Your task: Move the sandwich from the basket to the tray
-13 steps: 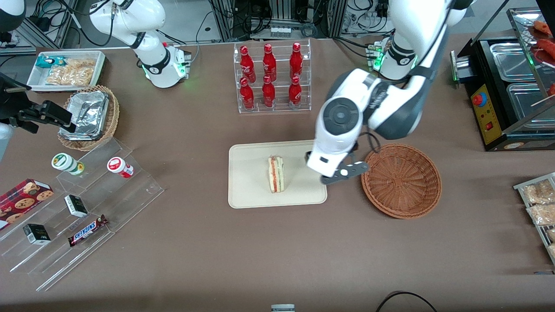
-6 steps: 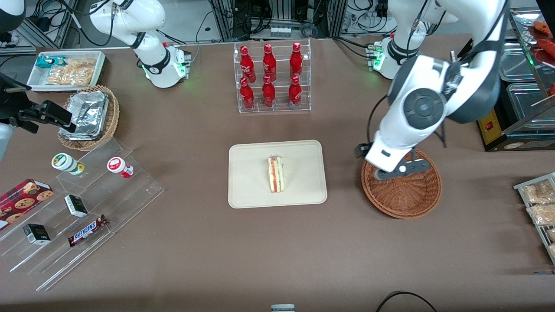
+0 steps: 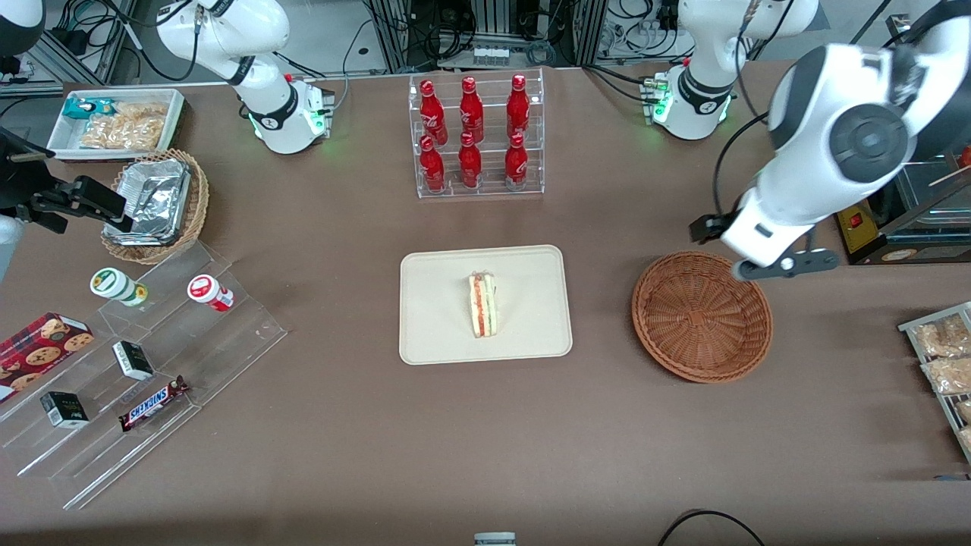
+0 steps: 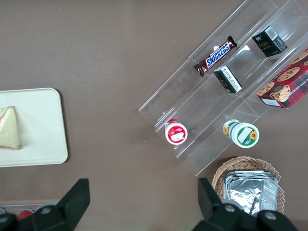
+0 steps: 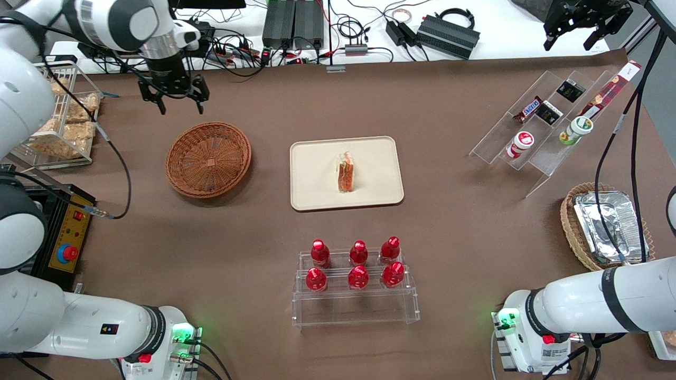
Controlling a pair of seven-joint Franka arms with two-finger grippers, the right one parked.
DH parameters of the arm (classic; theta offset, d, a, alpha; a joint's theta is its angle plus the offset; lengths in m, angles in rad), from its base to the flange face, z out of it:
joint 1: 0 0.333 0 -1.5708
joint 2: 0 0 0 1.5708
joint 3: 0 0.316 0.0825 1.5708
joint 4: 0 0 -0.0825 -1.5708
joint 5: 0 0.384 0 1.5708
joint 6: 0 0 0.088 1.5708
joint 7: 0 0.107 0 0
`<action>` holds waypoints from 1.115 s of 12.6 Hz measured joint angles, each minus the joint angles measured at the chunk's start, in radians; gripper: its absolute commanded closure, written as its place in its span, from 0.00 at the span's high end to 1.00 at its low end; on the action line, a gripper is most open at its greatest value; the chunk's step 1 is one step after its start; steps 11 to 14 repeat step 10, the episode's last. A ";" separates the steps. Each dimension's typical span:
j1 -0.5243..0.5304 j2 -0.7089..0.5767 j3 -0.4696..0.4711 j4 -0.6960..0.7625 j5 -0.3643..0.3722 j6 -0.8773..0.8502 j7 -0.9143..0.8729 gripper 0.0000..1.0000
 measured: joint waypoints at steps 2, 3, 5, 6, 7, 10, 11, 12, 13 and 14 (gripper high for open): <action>0.053 -0.030 0.001 0.018 0.000 -0.062 0.134 1.00; 0.078 -0.037 0.001 0.033 0.000 -0.083 0.189 1.00; 0.116 -0.046 0.002 0.059 0.000 -0.111 0.254 1.00; 0.130 -0.052 0.002 0.066 0.000 -0.116 0.276 1.00; 0.140 -0.059 0.006 0.070 0.000 -0.118 0.294 1.00; 0.143 -0.083 0.055 0.074 0.000 -0.119 0.347 1.00; 0.143 -0.083 0.055 0.074 0.000 -0.119 0.347 1.00; 0.143 -0.083 0.055 0.074 0.000 -0.119 0.347 1.00; 0.143 -0.083 0.055 0.074 0.000 -0.119 0.347 1.00; 0.143 -0.083 0.055 0.074 0.000 -0.119 0.347 1.00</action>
